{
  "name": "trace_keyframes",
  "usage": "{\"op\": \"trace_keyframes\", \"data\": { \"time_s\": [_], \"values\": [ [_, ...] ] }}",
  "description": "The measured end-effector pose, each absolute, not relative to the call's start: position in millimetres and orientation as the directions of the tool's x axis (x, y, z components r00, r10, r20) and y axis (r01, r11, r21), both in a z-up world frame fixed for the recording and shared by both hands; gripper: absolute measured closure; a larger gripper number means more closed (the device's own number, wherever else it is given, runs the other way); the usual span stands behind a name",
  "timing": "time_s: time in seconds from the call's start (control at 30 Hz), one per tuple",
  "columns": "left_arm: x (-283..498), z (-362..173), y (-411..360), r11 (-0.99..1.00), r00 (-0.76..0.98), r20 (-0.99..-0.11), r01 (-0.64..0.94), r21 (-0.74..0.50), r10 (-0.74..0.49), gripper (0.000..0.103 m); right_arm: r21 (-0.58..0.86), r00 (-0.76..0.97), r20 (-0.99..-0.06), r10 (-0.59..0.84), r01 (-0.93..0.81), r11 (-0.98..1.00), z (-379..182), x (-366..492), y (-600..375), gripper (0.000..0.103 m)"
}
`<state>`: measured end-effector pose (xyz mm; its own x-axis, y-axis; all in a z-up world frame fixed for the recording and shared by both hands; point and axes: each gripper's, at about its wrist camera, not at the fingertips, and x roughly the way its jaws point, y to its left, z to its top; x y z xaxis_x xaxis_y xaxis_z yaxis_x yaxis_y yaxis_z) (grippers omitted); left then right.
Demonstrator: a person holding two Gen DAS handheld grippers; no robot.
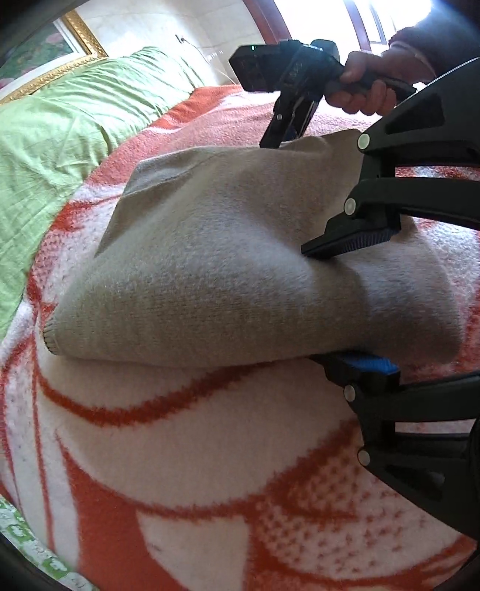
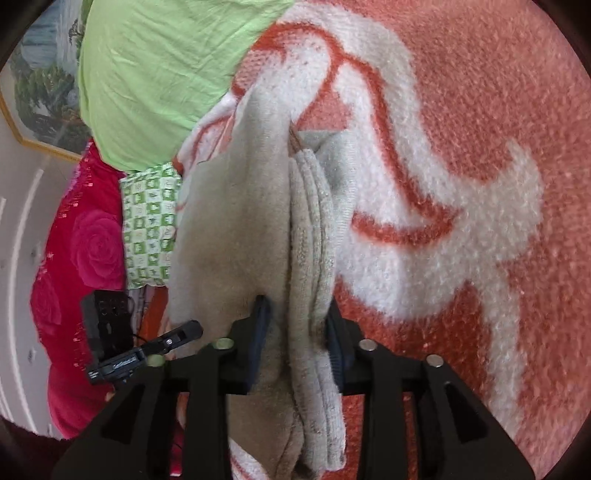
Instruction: Fold small clothes
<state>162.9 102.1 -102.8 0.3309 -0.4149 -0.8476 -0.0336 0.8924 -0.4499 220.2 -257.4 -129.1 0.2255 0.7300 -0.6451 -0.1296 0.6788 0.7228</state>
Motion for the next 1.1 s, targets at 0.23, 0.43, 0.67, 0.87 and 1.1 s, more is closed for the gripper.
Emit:
{"op": "trace_keyframes", "data": {
  "time_s": [0.23, 0.43, 0.67, 0.87, 1.1],
  "values": [
    [128.5, -95.5, 122.2, 0.887, 0.321, -0.850, -0.060, -0.458, -0.418, 0.050, 0.681, 0.246, -0.670, 0.700, -0.170, 0.712, -103.7, 177.2, -268.3, 0.059],
    [103.7, -106.2, 126.0, 0.890, 0.275, -0.865, -0.059, -0.452, -0.421, 0.049, 0.683, 0.248, -0.667, 0.702, -0.173, 0.710, -104.6, 147.2, -266.1, 0.059],
    [100.3, -124.5, 123.7, 0.900, 0.235, -0.886, -0.086, -0.428, -0.399, 0.050, 0.632, 0.208, -0.717, 0.665, -0.209, 0.747, -119.0, 141.5, -247.1, 0.095],
    [102.8, -124.3, 117.5, 0.917, 0.223, -0.899, -0.051, -0.396, -0.376, 0.050, 0.513, 0.235, -0.773, 0.589, -0.314, 0.799, -98.7, 136.9, -255.7, 0.096],
    [107.0, -126.1, 113.0, 0.922, 0.213, -0.905, -0.044, -0.386, -0.369, 0.049, 0.440, 0.200, -0.841, 0.503, -0.290, 0.850, -138.6, 141.9, -246.9, 0.096]
  ]
}}
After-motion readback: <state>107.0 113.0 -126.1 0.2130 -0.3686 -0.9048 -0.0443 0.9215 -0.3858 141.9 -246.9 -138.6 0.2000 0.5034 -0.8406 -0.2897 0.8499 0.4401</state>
